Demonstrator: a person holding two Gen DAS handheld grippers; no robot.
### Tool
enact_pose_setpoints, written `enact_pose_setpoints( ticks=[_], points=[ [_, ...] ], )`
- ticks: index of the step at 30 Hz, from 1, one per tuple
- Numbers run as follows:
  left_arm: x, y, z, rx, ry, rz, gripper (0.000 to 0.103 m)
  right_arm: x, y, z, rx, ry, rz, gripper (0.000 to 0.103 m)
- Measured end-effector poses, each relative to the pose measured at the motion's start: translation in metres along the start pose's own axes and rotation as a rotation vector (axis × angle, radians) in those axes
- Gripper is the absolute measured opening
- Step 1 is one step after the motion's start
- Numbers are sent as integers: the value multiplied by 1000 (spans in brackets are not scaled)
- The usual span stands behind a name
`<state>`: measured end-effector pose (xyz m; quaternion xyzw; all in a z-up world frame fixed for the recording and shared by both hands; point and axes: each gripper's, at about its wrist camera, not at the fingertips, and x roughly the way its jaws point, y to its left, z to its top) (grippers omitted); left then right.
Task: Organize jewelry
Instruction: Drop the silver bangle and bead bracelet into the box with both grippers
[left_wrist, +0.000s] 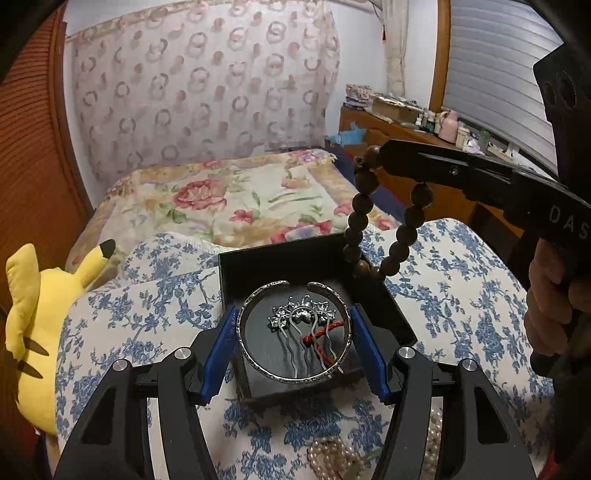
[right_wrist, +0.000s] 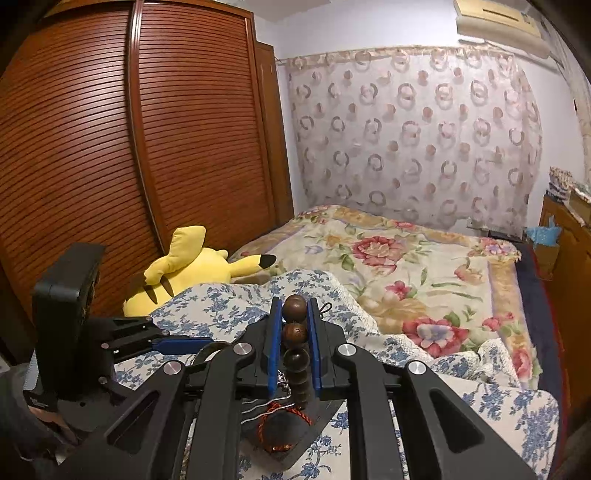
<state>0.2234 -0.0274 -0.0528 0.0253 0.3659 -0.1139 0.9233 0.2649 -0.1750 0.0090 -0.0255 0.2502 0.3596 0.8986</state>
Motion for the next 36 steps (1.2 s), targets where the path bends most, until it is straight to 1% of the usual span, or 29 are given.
enact_pose_setpoints(
  ticks=[9, 17, 19, 20, 21, 25, 27, 30, 33, 36],
  points=[
    [20, -3, 4, 3, 32, -7, 59, 22, -17, -16, 52, 51, 9, 15],
    [8, 1, 3, 1, 6, 0, 60, 32, -23, -22, 69, 60, -10, 15],
    [3, 5, 2, -2, -1, 6, 62, 34, -21, -24, 61, 62, -18, 15],
    [1, 7, 1, -4, -4, 10, 65, 35, -20, -24, 57, 64, -21, 15],
    [-2, 8, 0, -6, -8, 13, 66, 37, -19, -26, 52, 70, -23, 15],
    [-11, 17, -8, -20, -10, 30, 67, 42, -12, -29, 38, 89, -14, 15],
    [-13, 21, -11, -28, -9, 38, 71, 43, -9, -30, 30, 98, -14, 15],
    [-18, 26, -17, -45, -13, 45, 71, 44, -6, -30, 27, 116, -12, 15],
    [-23, 31, -23, -59, -16, 51, 74, 43, -2, -29, 34, 124, 10, 16],
    [-29, 34, -29, -70, -23, 54, 78, 40, 8, -30, 38, 134, 53, 16]
  ],
)
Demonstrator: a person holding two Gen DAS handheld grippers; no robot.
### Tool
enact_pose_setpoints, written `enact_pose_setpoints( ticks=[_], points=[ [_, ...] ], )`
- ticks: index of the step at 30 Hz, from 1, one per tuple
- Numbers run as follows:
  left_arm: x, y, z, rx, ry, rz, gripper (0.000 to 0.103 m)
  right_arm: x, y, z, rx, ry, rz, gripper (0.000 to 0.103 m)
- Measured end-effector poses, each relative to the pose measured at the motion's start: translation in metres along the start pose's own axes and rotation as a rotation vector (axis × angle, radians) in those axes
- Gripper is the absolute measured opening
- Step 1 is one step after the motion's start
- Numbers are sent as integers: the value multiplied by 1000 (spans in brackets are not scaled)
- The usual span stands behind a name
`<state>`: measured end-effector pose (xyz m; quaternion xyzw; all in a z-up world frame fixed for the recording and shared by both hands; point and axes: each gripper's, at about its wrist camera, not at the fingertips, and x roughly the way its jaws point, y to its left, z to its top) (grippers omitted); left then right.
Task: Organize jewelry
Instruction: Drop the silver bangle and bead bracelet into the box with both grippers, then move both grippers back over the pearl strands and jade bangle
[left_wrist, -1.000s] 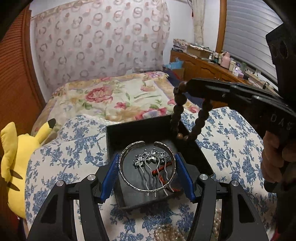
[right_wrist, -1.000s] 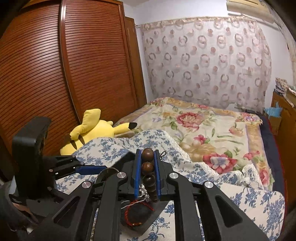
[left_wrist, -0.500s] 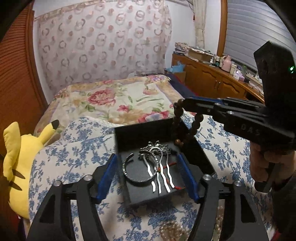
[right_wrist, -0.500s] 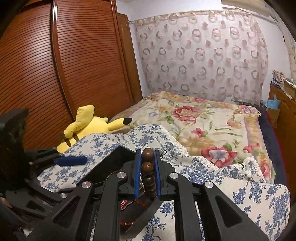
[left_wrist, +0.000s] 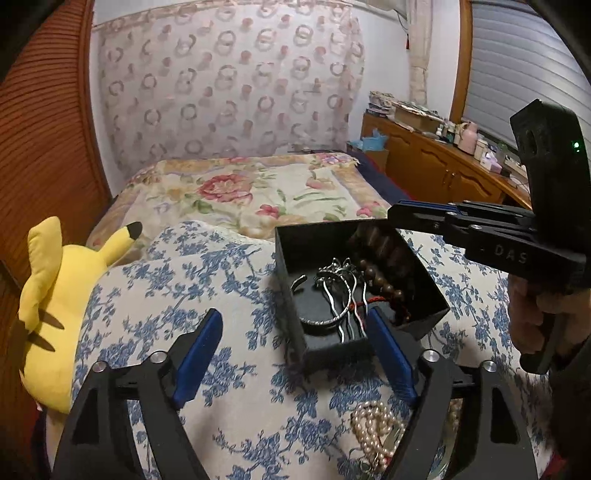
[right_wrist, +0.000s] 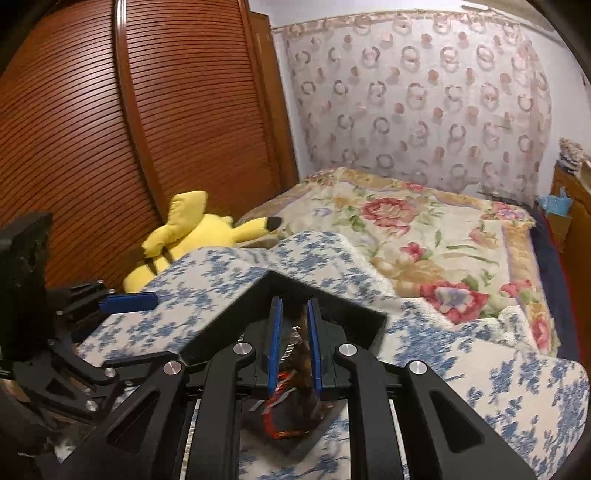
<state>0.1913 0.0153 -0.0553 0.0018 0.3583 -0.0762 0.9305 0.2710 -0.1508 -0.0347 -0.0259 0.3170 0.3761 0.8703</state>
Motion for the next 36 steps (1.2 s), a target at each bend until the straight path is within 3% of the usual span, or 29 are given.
enact_pose_setpoints(
  ticks=[7, 15, 17, 19, 27, 36],
  points=[
    [-19, 5, -13, -16, -12, 6, 79, -15, 20, -6, -28, 9, -23, 16],
    [-46, 4, -33, -13, -35, 8, 89, -53, 29, -27, -23, -12, -78, 16],
    [-51, 2, -40, -14, -35, 5, 90, -62, 31, -36, -14, -13, -87, 18],
    [-56, -1, -49, -13, -31, -2, 92, -68, 32, -44, -5, -13, -94, 28],
    [-65, -9, -80, -8, -3, -5, 93, -91, 39, -82, 34, 0, -112, 35],
    [-69, -12, -100, -21, 16, -14, 93, -98, 43, -122, 49, 63, -137, 35]
  ],
)
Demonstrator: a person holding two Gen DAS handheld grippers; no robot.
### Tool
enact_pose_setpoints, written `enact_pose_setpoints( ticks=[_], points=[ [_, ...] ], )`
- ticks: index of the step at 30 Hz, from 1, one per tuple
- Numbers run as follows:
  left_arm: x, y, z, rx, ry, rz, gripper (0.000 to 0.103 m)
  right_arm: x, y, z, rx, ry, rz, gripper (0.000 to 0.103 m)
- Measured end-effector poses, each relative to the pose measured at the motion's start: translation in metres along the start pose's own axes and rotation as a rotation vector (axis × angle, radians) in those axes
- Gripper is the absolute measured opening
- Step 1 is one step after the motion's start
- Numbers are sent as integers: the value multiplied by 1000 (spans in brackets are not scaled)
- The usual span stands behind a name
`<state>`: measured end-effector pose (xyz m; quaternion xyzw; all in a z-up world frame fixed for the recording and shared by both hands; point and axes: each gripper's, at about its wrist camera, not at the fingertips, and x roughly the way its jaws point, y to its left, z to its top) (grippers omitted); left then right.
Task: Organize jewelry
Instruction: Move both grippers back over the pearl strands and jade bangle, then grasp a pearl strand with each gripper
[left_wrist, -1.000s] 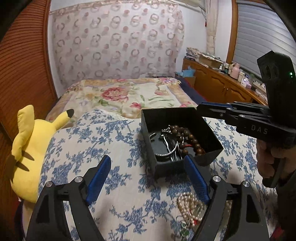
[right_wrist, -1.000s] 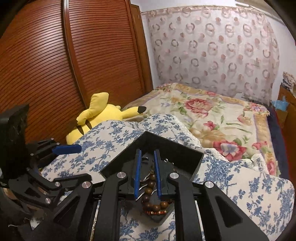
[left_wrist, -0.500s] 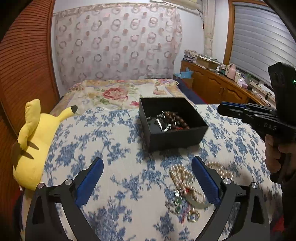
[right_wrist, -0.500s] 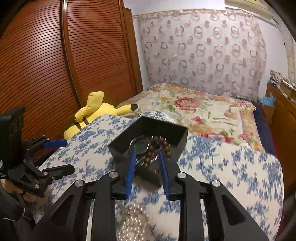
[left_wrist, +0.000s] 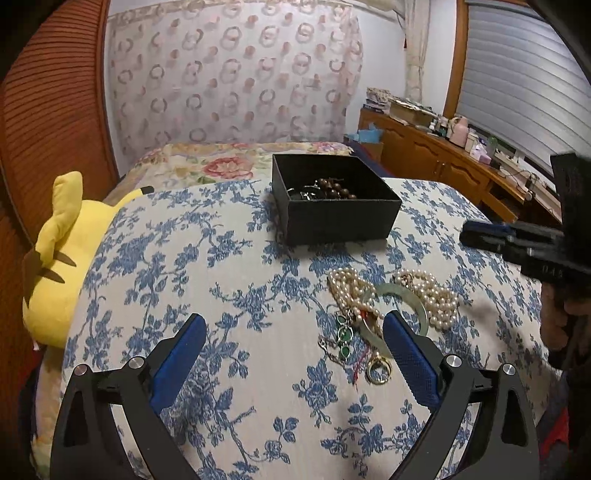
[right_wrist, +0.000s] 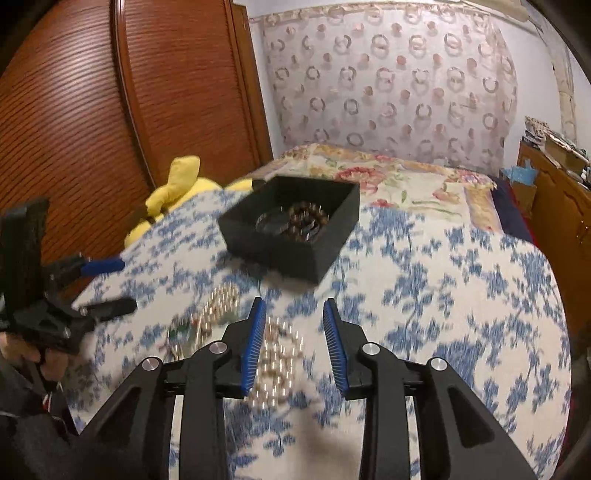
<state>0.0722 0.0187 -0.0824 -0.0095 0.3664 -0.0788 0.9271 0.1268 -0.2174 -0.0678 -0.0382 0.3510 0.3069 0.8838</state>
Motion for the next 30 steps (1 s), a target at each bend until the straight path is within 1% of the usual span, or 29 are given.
enact_pose_setpoints(
  ticks=[6, 9, 12, 16, 21, 22, 23, 25, 27, 30],
  points=[
    [-1, -2, -7, 0, 5, -9, 93, 10, 11, -26, -17, 72, 8, 35],
    [1, -4, -11, 6, 14, -10, 93, 15, 19, -34, -56, 93, 0, 35],
    [3, -4, -13, 4, 23, -10, 93, 19, 27, -37, -87, 111, 17, 35],
    [5, -5, -15, -1, 29, -17, 93, 25, 32, -35, -116, 125, 16, 35],
    [7, -9, -17, 5, 37, -24, 93, 32, 37, -37, -187, 144, -51, 35],
    [8, -9, -17, 5, 38, -26, 93, 32, 36, -37, -189, 144, -51, 31],
    [8, -10, -17, 4, 39, -28, 93, 32, 35, -37, -186, 145, -50, 25],
    [9, -11, -17, 4, 43, -30, 93, 30, 32, -38, -178, 141, -41, 9],
    [11, -12, -17, 7, 46, -32, 93, 28, 28, -39, -164, 138, -33, 9],
    [14, -14, -14, 12, 47, -37, 93, 19, 22, -38, -138, 102, -39, 8]
  ],
)
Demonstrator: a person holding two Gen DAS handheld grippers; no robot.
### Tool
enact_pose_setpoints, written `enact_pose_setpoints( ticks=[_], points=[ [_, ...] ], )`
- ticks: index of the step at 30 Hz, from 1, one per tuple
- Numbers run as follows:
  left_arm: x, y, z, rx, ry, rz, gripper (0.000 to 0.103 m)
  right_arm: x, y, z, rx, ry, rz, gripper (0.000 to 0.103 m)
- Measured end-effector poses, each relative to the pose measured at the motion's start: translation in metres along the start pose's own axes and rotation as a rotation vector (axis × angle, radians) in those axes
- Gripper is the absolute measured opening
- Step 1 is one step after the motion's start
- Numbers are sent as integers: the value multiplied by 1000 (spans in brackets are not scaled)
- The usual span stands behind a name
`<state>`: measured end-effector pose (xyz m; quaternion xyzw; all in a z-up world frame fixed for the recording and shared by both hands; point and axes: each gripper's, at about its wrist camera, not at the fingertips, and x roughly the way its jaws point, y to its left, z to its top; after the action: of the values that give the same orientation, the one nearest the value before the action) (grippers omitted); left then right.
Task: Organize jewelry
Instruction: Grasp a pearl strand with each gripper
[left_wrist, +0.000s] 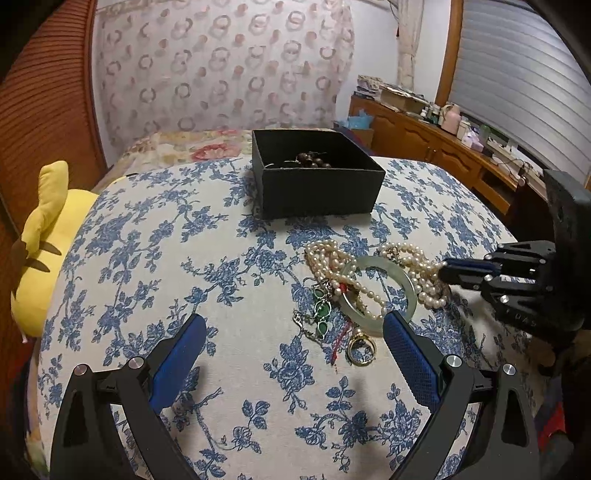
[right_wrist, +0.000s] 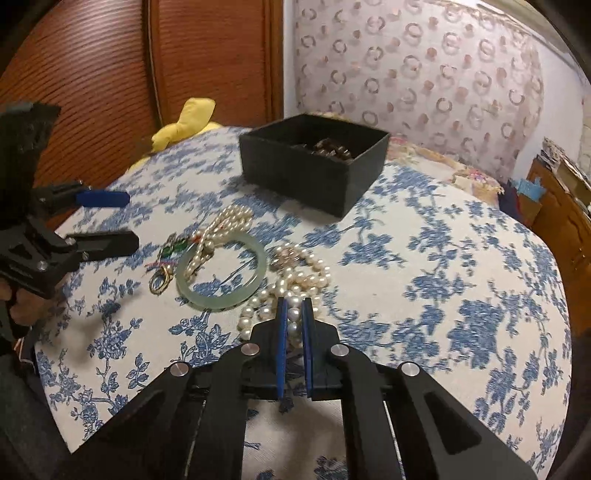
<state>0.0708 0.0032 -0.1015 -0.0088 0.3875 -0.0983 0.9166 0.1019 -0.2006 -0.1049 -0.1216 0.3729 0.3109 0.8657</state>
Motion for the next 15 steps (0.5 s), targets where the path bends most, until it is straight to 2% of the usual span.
enact_pose_setpoints(
  ticks=[8, 15],
  points=[
    [13, -3, 17, -4, 8, -52, 93, -24, -13, -1, 50, -65, -13, 9],
    [35, -10, 34, -16, 56, -119, 67, -26, -14, -3, 54, -69, -20, 9]
  ],
)
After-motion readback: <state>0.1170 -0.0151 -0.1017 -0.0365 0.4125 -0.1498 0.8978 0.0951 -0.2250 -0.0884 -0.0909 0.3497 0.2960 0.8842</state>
